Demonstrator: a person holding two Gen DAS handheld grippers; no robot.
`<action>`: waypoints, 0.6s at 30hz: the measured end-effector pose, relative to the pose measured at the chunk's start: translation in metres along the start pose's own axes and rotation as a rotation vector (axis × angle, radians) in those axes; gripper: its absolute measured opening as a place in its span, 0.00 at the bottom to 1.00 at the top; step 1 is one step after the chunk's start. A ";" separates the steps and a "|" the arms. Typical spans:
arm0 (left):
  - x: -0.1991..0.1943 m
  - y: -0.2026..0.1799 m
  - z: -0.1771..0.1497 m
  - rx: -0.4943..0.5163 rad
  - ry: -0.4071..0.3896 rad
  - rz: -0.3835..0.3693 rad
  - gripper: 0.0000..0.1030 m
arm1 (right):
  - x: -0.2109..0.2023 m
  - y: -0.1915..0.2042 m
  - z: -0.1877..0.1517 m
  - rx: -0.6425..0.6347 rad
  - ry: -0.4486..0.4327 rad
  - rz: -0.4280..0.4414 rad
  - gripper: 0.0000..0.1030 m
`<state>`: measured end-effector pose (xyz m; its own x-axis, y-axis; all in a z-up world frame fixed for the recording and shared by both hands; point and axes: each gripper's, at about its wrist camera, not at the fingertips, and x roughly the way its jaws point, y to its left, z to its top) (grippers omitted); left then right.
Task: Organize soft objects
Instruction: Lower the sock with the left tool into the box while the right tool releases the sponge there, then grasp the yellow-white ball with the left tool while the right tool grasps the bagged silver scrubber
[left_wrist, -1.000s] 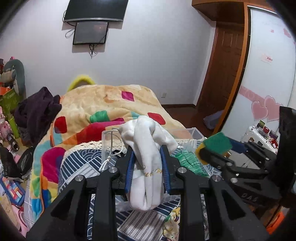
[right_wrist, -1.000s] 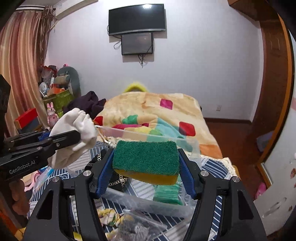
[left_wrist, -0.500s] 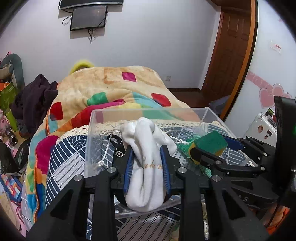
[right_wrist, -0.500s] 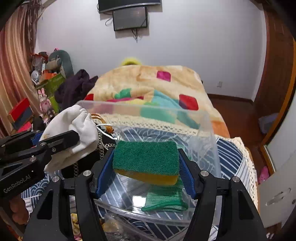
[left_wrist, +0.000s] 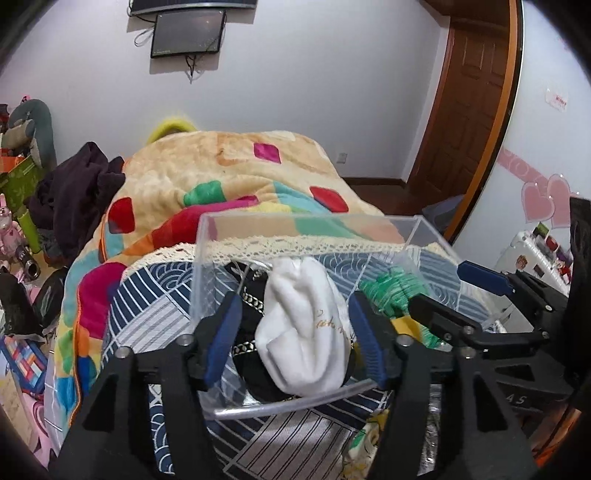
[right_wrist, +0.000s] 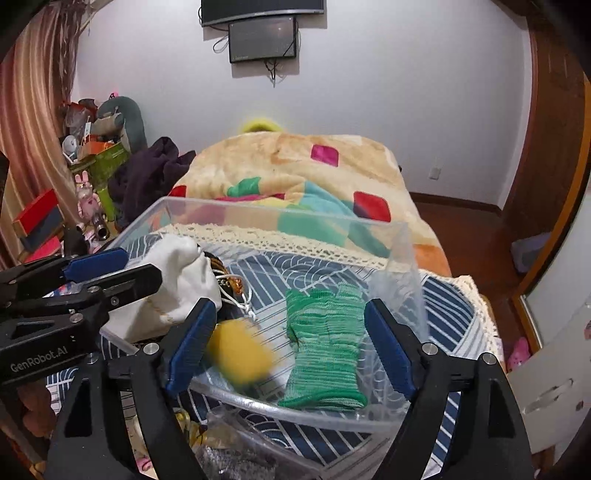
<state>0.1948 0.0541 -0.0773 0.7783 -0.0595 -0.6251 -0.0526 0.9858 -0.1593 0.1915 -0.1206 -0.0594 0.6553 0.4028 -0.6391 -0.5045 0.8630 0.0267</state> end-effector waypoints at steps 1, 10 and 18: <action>-0.004 0.000 0.001 -0.002 -0.008 -0.001 0.61 | -0.004 0.000 0.001 0.000 -0.010 0.000 0.78; -0.056 -0.002 0.005 0.026 -0.130 0.037 0.76 | -0.048 -0.002 0.008 -0.004 -0.133 0.006 0.81; -0.083 -0.007 -0.018 0.036 -0.144 0.014 0.85 | -0.077 -0.004 -0.006 -0.004 -0.195 0.009 0.82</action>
<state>0.1191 0.0495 -0.0377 0.8593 -0.0250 -0.5108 -0.0436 0.9916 -0.1218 0.1399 -0.1572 -0.0152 0.7471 0.4625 -0.4775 -0.5128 0.8580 0.0287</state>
